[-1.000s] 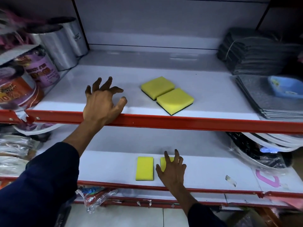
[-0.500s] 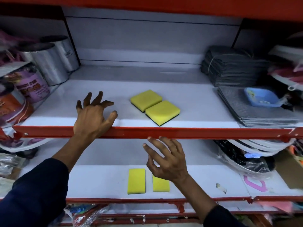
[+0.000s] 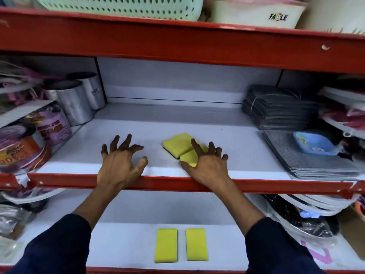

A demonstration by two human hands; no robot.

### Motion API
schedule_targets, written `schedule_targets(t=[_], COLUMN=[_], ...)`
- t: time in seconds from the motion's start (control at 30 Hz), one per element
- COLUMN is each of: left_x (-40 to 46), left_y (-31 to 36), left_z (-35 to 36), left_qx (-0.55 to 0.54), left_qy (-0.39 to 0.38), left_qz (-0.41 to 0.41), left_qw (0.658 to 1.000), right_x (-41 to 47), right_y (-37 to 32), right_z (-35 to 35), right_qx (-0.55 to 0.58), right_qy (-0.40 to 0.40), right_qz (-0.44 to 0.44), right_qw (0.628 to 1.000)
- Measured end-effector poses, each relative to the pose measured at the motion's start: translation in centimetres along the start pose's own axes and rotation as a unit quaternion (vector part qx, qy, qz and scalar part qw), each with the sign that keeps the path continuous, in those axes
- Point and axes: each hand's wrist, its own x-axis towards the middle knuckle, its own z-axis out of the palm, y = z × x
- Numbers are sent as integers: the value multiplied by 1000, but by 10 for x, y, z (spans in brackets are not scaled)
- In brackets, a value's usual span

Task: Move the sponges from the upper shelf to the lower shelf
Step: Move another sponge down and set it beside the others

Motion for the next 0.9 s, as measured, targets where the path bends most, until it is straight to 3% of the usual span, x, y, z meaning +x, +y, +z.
schedule_targets(t=[0.07,0.2,0.33,0.43,0.7,0.9], left_x=[1,2,0,0,0,0], left_y=[0,0,2,3,3,2], left_z=[1,1,-1,-1,-1,1], left_qx=[2,6,8,16,21,26], left_qy=[-1,0,-3,-6,-6,-8], left_qz=[-2,-2,0,3,8,12], left_qw=[1000,1000,1000,1000,1000,1000], right_x=[1,-7,-32,-55,-96,-120], right_y=[1,8,21,39,90,118], right_z=[1,-12,-36,-44,-3,62], right_qx=[3,14,62,62,6,-2], right_qy=[4,88,178,201,105,-71], right_qz=[-7,-56,-177,-289,-447,-418], right_qw=[1000,994,966,934,889,906])
